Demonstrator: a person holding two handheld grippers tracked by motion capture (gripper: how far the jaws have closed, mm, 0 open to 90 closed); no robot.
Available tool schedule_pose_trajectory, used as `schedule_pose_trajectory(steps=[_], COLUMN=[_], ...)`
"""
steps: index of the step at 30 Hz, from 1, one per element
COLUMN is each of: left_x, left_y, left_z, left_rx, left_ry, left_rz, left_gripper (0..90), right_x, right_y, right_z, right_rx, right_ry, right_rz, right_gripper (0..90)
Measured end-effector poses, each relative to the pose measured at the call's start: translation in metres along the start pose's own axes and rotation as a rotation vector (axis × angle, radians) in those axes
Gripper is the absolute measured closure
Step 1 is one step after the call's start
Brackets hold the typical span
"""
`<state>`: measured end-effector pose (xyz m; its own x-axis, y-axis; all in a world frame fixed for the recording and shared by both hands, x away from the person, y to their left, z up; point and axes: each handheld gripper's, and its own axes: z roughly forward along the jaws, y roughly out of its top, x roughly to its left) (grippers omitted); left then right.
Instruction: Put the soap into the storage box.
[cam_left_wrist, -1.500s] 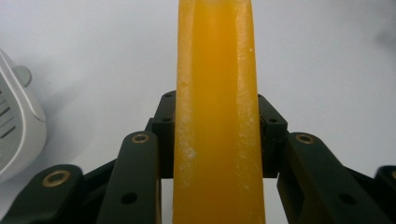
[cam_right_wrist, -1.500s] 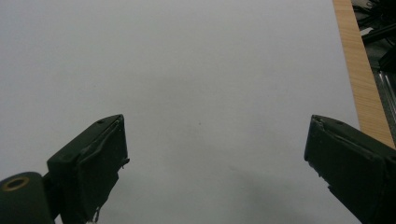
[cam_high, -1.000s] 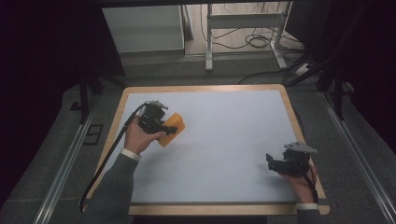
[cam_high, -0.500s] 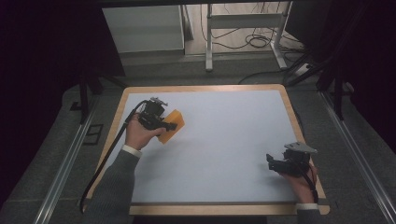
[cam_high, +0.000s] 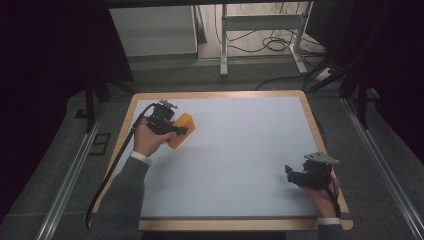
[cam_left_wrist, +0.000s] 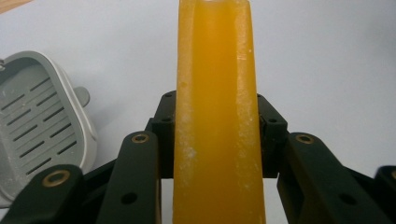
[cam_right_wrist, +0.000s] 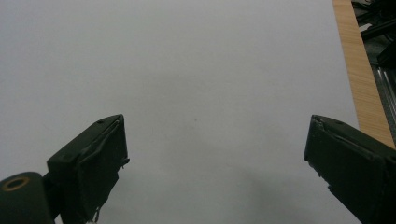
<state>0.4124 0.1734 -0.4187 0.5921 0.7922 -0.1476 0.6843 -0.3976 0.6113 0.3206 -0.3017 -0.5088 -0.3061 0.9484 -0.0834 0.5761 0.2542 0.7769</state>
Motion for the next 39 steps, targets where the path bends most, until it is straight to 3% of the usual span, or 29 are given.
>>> schedule_pose_trajectory(steps=[11,25,39], left_x=[0.009,0.016,0.038], left_y=[0.006,0.016,0.026], left_z=[-0.002,-0.007,-0.005], left_rx=[-0.017,-0.03,-0.031], left_ry=[0.026,0.049,0.077], left_rz=[-0.029,-0.037,-0.09], left_gripper=[61.0,61.0,61.0], right_x=[0.0,-0.001,-0.001], right_y=[0.0,-0.001,-0.001], right_z=[0.001,0.001,0.001], right_rx=[0.004,0.005,0.006], right_ry=[0.003,0.0,0.0], right_rz=[-0.002,-0.002,0.002], right_gripper=[6.0,6.0,6.0])
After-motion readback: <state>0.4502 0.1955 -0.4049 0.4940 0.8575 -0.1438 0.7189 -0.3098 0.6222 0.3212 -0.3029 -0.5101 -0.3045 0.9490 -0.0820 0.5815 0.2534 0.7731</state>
